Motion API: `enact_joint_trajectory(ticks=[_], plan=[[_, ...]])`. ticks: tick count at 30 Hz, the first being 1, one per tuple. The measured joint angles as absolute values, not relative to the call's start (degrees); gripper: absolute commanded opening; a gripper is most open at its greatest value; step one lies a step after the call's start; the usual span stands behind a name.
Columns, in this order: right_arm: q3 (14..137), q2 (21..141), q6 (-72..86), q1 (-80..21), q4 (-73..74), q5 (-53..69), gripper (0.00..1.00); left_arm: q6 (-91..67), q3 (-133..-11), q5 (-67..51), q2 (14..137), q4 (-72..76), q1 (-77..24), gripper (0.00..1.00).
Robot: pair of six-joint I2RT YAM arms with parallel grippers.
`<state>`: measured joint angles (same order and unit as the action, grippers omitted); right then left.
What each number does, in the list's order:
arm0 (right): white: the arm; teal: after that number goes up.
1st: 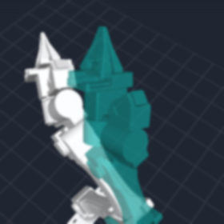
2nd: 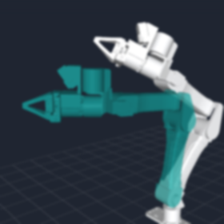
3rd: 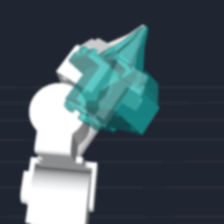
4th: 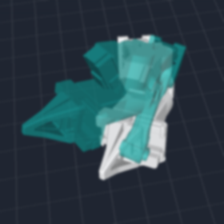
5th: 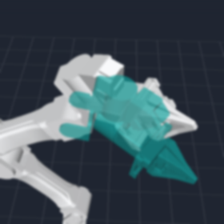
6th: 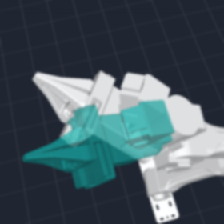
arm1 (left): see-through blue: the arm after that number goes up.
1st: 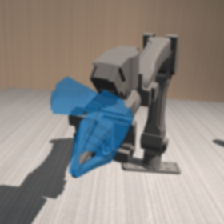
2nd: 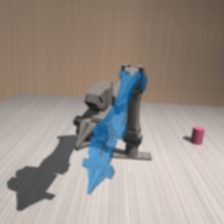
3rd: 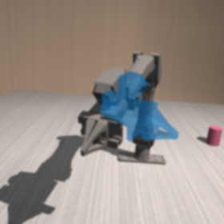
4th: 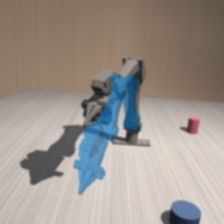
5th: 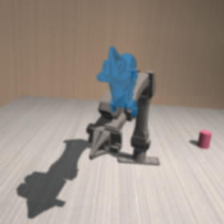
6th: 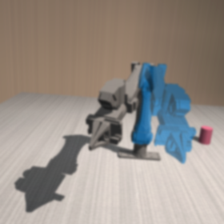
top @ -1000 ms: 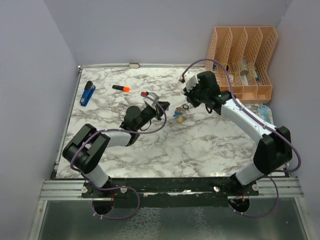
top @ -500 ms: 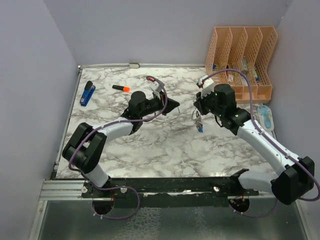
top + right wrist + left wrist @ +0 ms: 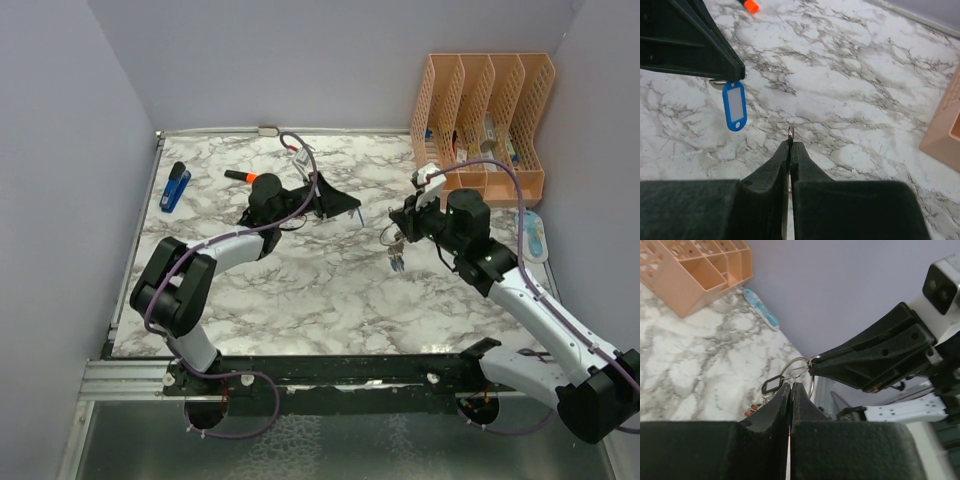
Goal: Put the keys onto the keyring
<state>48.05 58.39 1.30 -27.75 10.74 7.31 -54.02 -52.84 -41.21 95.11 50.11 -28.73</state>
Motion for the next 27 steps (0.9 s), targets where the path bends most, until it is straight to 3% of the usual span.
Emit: enact_joint_trajectory(ticks=[9,20,27], plan=[[45.8,58.6,4.8,-28.9,4.1,17.9,0.01,-77.4,-52.8,-38.8,100.8,49.3,-26.0,0.00],[44.6,67.6,10.6,-40.4,-2.7,20.8,0.01,-82.0,-52.3,-33.6,101.6,44.9,-25.6,0.00],[45.1,71.7,11.9,-41.2,-4.8,16.3,0.01,-83.7,-51.6,-33.5,100.9,44.8,-25.7,0.00]])
